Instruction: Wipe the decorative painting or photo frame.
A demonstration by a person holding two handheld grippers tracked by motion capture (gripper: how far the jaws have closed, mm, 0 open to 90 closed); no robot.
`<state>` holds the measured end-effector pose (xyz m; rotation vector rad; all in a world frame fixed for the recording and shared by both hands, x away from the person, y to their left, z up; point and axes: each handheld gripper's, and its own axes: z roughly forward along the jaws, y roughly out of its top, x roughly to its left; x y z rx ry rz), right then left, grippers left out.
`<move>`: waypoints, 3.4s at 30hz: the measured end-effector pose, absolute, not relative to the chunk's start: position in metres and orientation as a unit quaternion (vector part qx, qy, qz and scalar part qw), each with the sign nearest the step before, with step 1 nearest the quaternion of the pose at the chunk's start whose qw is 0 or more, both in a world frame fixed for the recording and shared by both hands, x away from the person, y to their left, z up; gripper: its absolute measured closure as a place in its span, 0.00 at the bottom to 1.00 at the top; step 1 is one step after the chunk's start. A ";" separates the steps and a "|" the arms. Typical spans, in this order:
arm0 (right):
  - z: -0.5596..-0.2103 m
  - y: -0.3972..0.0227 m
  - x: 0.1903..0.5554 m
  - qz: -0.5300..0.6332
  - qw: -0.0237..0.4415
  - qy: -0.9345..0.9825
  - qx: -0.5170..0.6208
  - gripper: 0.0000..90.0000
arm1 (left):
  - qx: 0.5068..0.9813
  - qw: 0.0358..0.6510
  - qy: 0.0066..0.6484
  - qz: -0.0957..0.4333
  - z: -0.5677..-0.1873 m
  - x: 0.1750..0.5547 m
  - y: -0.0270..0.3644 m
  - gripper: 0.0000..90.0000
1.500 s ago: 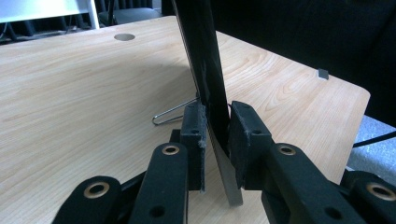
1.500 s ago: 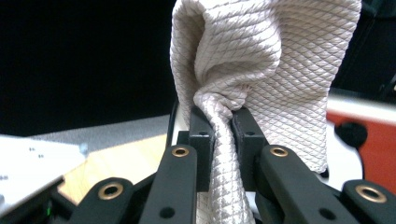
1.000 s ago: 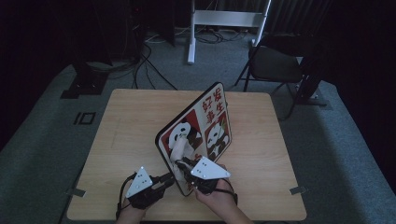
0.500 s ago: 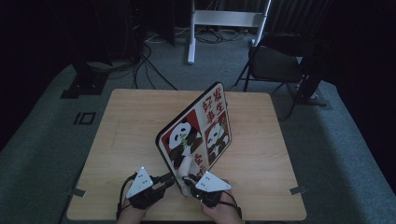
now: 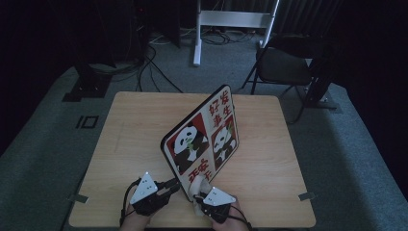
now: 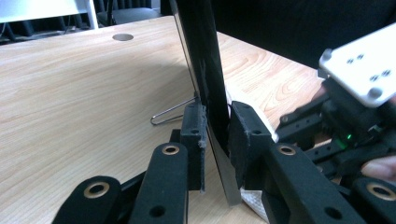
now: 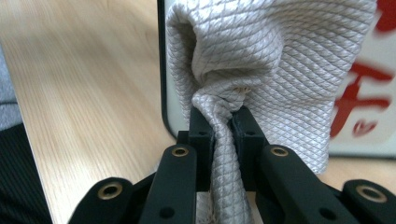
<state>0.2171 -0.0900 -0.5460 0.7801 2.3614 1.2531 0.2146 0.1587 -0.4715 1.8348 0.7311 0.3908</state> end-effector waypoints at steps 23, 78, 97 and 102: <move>-0.426 -0.102 0.237 0.564 0.226 0.750 0.261 0.90 | 0.746 0.537 0.354 0.171 -0.466 0.234 0.181 0.83; -0.494 -0.086 0.213 0.523 0.193 0.793 0.247 0.90 | 0.761 0.541 0.309 0.179 -0.442 0.234 0.161 0.84; -0.542 -0.099 0.211 0.456 0.167 0.829 0.278 0.90 | 0.760 0.543 0.308 0.180 -0.443 0.234 0.161 0.83; -0.532 -0.106 0.211 0.466 0.167 0.820 0.286 0.90 | 0.761 0.544 0.305 0.178 -0.444 0.234 0.159 0.82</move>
